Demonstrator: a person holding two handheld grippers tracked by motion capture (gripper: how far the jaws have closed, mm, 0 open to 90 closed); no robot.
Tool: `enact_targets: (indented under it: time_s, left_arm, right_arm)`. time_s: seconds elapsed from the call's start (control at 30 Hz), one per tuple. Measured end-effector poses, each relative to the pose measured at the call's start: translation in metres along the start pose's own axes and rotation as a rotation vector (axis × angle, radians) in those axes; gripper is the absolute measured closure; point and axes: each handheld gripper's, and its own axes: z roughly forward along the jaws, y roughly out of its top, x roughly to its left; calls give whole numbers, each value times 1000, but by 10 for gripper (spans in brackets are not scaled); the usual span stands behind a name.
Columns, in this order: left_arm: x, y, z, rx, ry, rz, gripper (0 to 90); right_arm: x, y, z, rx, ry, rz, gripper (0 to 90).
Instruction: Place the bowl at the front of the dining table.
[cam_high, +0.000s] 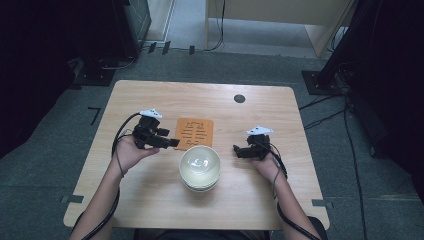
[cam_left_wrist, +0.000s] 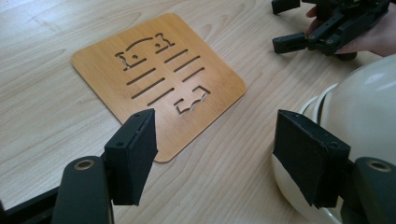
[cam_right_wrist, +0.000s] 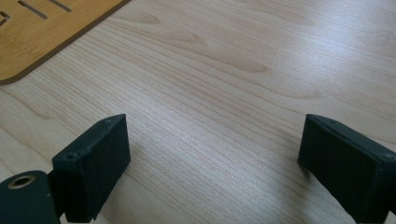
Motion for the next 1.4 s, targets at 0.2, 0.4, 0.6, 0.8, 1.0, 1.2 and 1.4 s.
enact_targets:
  time_s: [0.2, 0.4, 0.6, 0.8, 1.0, 1.2, 1.4]
  left_arm:
    - [-5, 4, -2, 3, -4, 16, 307]
    - [-10, 8, -5, 2, -12, 28, 315]
    - [-16, 11, -7, 1, -21, 47, 319]
    - [-23, 14, -9, -22, -27, 78, 320]
    - [-26, 16, -10, -19, -29, 85, 322]
    - [-28, 19, -12, -22, -38, 75, 319]
    - [-34, 22, -13, -24, -49, 84, 317]
  right_arm:
    - [0, 0, 0, 0, 0, 0, 82]
    - [0, 0, 0, 0, 0, 0, 82]
    - [0, 0, 0, 0, 0, 0, 82]
    - [0, 0, 0, 0, -1, 1, 83]
    - [0, 0, 0, 0, -1, 1, 82]
    - [0, 0, 0, -1, 0, 0, 82]
    - [0, 0, 0, 0, 0, 2, 83]
